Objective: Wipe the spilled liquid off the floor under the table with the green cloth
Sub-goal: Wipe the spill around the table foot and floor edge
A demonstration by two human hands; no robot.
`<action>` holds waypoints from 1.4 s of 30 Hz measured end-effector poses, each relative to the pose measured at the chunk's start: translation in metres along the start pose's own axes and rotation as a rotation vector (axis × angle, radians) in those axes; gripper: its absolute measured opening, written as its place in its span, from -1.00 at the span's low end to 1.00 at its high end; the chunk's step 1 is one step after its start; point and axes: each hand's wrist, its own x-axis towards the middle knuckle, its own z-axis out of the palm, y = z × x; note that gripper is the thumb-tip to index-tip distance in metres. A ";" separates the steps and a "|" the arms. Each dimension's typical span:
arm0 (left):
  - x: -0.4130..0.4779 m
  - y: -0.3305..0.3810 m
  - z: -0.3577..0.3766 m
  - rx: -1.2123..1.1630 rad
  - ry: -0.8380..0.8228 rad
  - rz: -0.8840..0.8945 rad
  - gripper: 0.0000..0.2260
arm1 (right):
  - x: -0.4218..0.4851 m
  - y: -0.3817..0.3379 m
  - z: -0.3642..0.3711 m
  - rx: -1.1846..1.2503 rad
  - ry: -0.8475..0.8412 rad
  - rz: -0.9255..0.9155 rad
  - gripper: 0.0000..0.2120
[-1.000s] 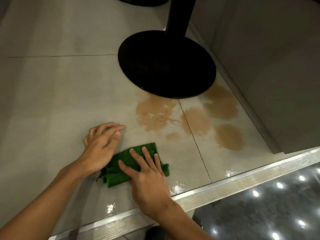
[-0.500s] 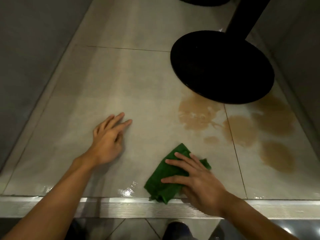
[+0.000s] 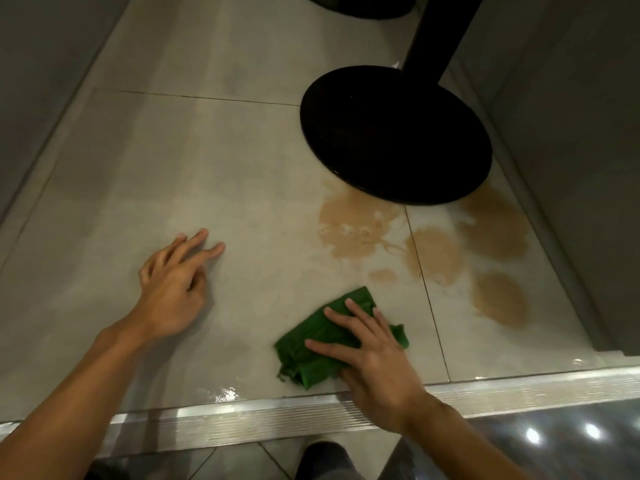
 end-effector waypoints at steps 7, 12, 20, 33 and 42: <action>0.004 0.006 -0.006 0.023 -0.005 -0.028 -0.46 | -0.032 0.012 -0.006 -0.011 0.010 0.007 -0.54; 0.011 0.010 -0.005 0.054 0.018 -0.045 -0.50 | -0.098 0.065 -0.016 0.001 0.147 0.201 -0.36; 0.010 0.017 0.003 0.013 0.080 -0.073 -0.57 | -0.084 0.031 -0.002 0.007 0.326 0.446 -0.44; 0.088 0.045 -0.060 0.247 -0.475 0.007 -0.77 | 0.056 -0.040 -0.029 0.144 0.024 0.232 -0.74; 0.083 0.142 -0.084 -1.202 -0.544 -0.241 -0.58 | 0.075 -0.048 -0.137 0.788 0.157 0.443 -0.85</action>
